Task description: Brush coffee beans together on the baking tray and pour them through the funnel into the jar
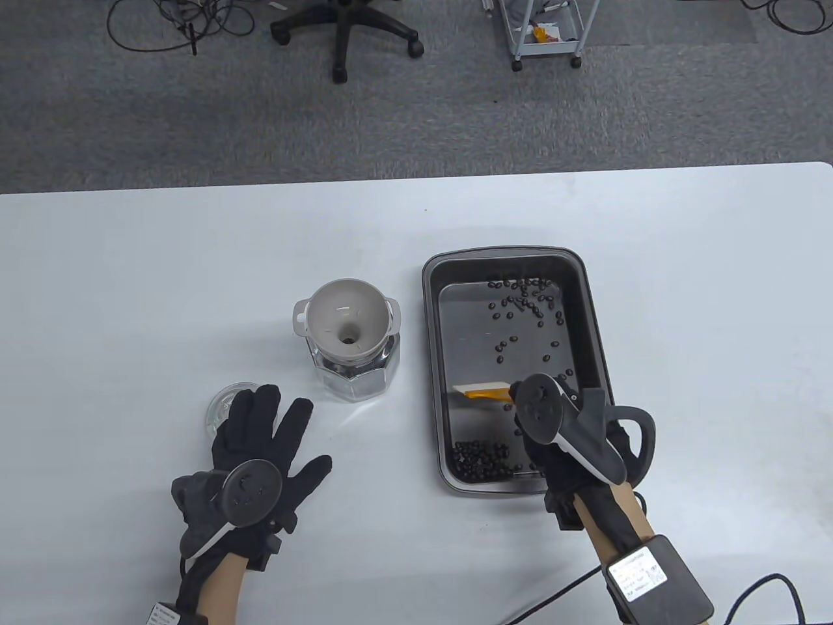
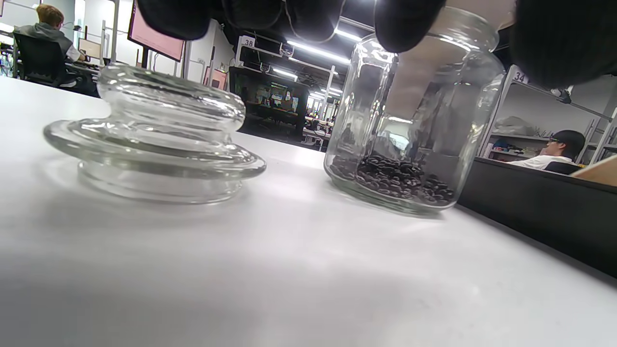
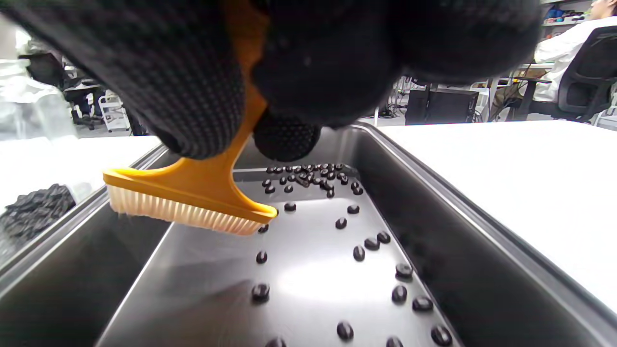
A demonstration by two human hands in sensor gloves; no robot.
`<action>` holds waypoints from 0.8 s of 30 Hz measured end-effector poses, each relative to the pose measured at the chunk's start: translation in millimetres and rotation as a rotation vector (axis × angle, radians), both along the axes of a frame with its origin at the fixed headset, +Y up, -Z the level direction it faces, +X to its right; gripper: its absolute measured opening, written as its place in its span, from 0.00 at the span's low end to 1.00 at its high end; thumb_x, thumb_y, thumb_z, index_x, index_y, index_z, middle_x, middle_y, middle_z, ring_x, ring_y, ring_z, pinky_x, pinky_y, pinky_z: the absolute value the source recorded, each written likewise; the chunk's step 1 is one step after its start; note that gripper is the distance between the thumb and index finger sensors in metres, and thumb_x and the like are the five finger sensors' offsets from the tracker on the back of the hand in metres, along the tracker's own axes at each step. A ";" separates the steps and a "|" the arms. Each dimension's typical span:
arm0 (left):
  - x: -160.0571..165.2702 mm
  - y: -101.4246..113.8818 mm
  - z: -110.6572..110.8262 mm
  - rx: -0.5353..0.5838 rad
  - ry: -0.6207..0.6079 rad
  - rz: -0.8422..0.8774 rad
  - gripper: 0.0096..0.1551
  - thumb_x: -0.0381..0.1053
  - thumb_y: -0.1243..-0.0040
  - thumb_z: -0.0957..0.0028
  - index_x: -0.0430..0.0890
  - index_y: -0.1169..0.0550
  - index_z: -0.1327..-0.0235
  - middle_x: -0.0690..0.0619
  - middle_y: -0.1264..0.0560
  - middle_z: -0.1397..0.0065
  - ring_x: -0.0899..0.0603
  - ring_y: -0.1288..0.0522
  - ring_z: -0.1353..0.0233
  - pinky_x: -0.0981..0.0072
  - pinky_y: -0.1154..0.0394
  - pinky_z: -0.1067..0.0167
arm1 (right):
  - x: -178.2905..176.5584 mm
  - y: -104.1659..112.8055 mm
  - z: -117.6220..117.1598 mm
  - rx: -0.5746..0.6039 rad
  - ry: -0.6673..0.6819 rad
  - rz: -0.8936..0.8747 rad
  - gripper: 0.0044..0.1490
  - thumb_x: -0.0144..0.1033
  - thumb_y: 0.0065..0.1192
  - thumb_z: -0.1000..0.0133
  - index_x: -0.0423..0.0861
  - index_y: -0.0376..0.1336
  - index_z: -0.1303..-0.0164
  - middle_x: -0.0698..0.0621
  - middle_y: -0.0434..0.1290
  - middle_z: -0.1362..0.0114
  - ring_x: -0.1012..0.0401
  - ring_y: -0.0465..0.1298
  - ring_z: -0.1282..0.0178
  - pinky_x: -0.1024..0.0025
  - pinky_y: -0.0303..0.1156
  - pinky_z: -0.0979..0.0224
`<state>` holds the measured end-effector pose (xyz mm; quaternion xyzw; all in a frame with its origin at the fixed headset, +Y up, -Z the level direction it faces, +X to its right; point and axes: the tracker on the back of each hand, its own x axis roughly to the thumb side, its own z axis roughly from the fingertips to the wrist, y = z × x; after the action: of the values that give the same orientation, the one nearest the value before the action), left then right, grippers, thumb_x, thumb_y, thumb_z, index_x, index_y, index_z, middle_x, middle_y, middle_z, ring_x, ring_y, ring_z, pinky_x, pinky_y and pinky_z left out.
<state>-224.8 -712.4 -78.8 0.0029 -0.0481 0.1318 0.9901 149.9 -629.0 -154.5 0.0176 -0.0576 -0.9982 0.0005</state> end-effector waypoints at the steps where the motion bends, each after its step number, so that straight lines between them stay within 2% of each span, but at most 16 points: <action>1: -0.1 -0.2 -0.2 -0.001 0.001 0.001 0.50 0.81 0.39 0.55 0.69 0.42 0.20 0.50 0.49 0.09 0.32 0.52 0.12 0.33 0.43 0.22 | 1.7 1.1 -5.1 0.010 -0.011 -0.002 0.24 0.52 0.77 0.54 0.67 0.75 0.46 0.57 0.83 0.38 0.67 0.81 0.68 0.68 0.82 0.62; 10: 2.3 0.3 0.7 0.007 -0.008 -0.002 0.50 0.81 0.40 0.55 0.68 0.42 0.20 0.50 0.49 0.09 0.32 0.52 0.12 0.33 0.43 0.22 | 15.6 4.1 -47.8 0.065 -0.095 0.014 0.24 0.51 0.77 0.53 0.67 0.75 0.46 0.56 0.83 0.38 0.67 0.81 0.66 0.66 0.82 0.58; 19: 4.3 -0.1 1.0 0.006 -0.014 -0.007 0.50 0.82 0.40 0.55 0.69 0.42 0.20 0.50 0.49 0.09 0.32 0.52 0.12 0.33 0.43 0.22 | 23.3 -2.7 -84.9 0.134 -0.168 -0.018 0.23 0.51 0.77 0.54 0.68 0.74 0.47 0.57 0.82 0.38 0.67 0.81 0.64 0.66 0.82 0.56; 24: 2.5 2.6 2.4 0.016 -0.011 0.004 0.50 0.81 0.40 0.55 0.68 0.42 0.20 0.50 0.49 0.09 0.32 0.52 0.12 0.33 0.43 0.22 | 18.9 -10.4 -104.5 0.114 -0.188 0.010 0.23 0.51 0.77 0.54 0.69 0.75 0.47 0.58 0.82 0.38 0.67 0.81 0.63 0.66 0.82 0.55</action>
<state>-222.2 -709.8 -76.4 0.0104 -0.0548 0.1333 0.9895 168.9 -639.5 -259.0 0.1113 -0.0004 -0.9938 -0.0007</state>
